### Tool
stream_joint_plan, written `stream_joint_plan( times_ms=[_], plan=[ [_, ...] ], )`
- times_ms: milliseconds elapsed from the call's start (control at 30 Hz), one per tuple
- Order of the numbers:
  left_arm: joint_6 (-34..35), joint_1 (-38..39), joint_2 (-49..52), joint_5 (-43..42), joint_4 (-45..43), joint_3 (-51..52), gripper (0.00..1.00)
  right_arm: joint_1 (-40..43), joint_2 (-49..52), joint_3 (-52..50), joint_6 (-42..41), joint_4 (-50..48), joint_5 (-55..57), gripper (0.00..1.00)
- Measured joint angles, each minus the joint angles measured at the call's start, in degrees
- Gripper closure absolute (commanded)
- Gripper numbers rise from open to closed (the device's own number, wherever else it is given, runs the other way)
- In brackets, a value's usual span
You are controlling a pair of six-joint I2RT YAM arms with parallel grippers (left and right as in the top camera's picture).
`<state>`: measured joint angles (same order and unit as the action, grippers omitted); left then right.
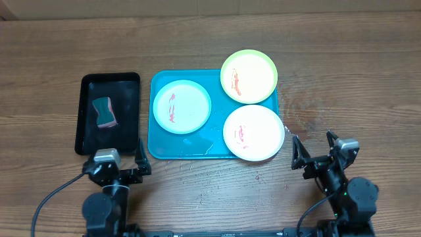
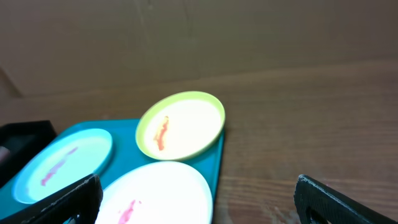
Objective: Clean dirty plates on tray and stack at the side
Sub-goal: 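Move the right gripper to the white plate's rim and grip it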
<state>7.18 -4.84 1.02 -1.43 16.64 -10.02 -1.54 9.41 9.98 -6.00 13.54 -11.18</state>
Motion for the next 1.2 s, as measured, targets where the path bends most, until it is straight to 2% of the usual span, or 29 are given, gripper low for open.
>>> stream_joint_plan(
  times_ms=[233,400,533,633,833,967,1033,1167,1200],
  plan=[
    [0.8,0.0,3.8,0.2,5.9,-10.8,0.00,0.0,15.3,14.6,0.0,2.0,-4.0,0.00],
    [1.5,0.0,15.3,-0.3,9.5,-21.0,0.00,0.0,30.6,30.8,-0.2,13.1,-8.2,0.00],
    [1.7,0.0,28.4,-1.4,16.4,-33.7,0.00,0.0,41.9,43.6,-0.2,22.3,-11.0,0.00],
    [1.7,0.0,40.2,-1.8,25.5,-46.5,0.00,0.0,49.0,52.5,-0.3,27.9,-13.5,0.00],
    [1.7,0.0,63.8,-2.4,51.1,-74.7,0.00,-2.9,61.4,66.9,-0.1,39.2,-16.2,0.00],
    [1.7,0.0,76.5,-4.4,61.8,-90.0,0.00,-6.8,69.7,74.4,0.0,46.1,-16.6,0.00],
    [1.7,0.0,81.4,-6.2,64.5,-95.3,0.00,-8.4,73.2,76.5,0.0,47.2,-16.8,0.00],
    [1.7,0.0,87.1,-7.2,64.7,-98.5,0.00,-10.6,79.0,77.1,-1.5,40.8,-18.8,0.00],
    [1.7,0.0,88.2,-7.2,64.3,-98.5,0.00,-10.9,80.3,77.1,-2.6,38.9,-19.7,0.04]
  ],
)
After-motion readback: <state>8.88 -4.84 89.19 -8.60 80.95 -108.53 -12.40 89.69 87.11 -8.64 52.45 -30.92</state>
